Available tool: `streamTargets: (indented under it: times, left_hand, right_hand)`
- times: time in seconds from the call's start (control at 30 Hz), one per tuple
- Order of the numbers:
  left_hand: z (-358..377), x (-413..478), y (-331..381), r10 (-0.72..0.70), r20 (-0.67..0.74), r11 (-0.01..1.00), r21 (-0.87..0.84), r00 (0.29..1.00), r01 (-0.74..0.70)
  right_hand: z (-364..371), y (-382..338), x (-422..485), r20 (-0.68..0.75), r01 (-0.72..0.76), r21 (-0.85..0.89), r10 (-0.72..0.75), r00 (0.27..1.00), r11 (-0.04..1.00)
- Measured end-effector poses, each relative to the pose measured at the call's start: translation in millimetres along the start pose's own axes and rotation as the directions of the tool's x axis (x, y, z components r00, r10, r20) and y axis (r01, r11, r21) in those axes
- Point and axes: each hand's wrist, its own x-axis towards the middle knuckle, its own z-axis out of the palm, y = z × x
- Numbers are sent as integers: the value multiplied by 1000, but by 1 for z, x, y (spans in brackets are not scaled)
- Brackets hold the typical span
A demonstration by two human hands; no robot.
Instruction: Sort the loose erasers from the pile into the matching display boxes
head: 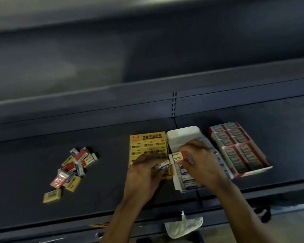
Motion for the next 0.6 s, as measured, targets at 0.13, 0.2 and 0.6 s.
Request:
streamTargets:
  times: [0.13,0.2,0.6]
  left_hand:
    - [20,2,19,75,98,997,-13,992,-74]
    - [30,2,29,87,136,996,0,987,-88]
    - [59,9,65,94,187,995,28,978,-101]
  right_hand:
    - [-14,26,-10,-52,6,28,-4,999,1000]
    - [-22,36,-13,-72,27,54,-23,997,998]
    - [-54,76,-22,-134,-24,62,32,990,998]
